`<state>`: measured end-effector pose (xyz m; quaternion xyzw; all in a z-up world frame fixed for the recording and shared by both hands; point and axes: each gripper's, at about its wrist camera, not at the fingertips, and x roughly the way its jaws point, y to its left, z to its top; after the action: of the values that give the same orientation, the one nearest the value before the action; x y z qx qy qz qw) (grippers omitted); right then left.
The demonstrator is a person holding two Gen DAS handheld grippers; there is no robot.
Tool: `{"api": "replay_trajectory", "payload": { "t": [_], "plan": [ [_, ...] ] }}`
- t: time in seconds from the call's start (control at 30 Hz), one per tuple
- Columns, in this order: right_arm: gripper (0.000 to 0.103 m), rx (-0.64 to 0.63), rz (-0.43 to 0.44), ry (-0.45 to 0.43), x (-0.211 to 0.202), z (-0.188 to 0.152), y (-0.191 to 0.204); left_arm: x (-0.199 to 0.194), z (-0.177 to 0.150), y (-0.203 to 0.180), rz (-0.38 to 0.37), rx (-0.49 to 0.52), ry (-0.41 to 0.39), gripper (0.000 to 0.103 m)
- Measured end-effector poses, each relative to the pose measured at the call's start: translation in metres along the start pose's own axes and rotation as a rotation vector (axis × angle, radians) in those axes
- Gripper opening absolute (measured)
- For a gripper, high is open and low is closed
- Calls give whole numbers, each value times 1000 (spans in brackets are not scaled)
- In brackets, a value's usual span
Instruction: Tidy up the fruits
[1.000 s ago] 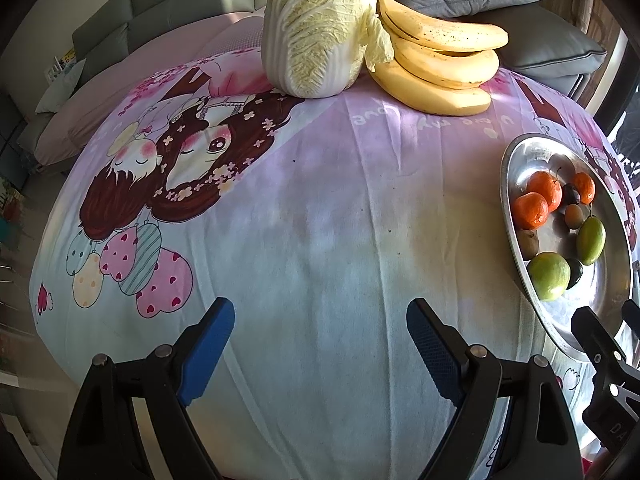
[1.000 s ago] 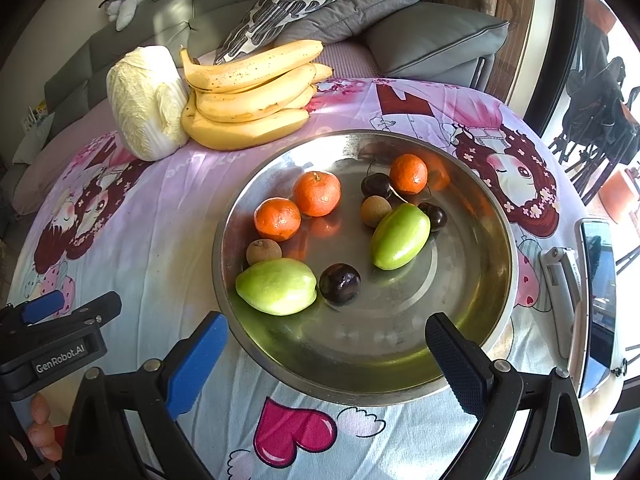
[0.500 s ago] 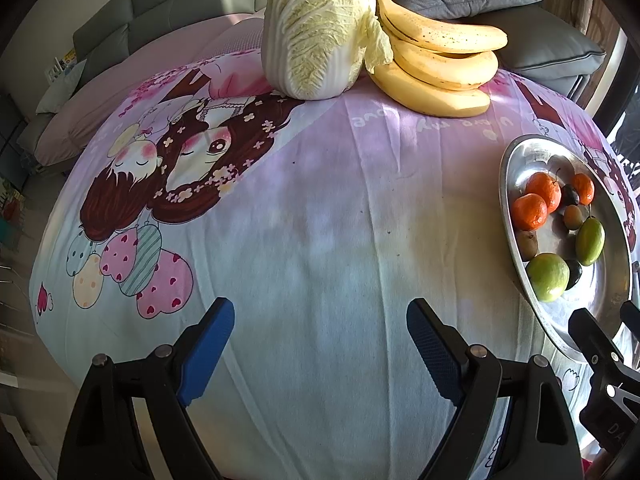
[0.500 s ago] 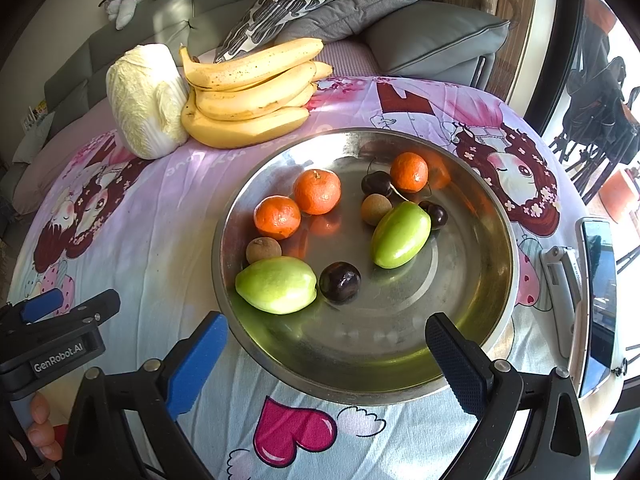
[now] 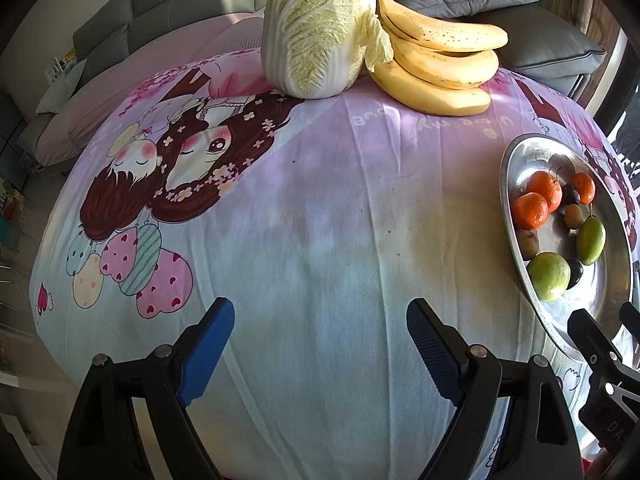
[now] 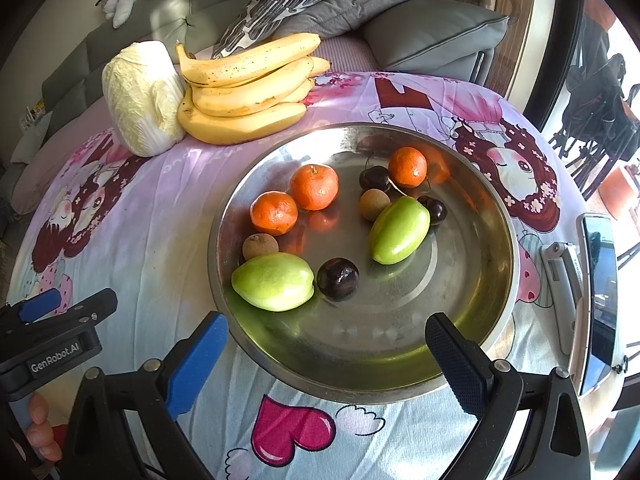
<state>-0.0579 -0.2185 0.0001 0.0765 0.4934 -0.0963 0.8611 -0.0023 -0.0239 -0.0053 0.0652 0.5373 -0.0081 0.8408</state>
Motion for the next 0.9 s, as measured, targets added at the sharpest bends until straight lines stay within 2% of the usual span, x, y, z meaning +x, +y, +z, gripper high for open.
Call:
{"api": "replay_trajectory", "payload": {
  "t": [0.9],
  "plan": [
    [101,19,-1,54,11,-2,-5,14,-3,-3,-29,11,57,88]
  ]
}}
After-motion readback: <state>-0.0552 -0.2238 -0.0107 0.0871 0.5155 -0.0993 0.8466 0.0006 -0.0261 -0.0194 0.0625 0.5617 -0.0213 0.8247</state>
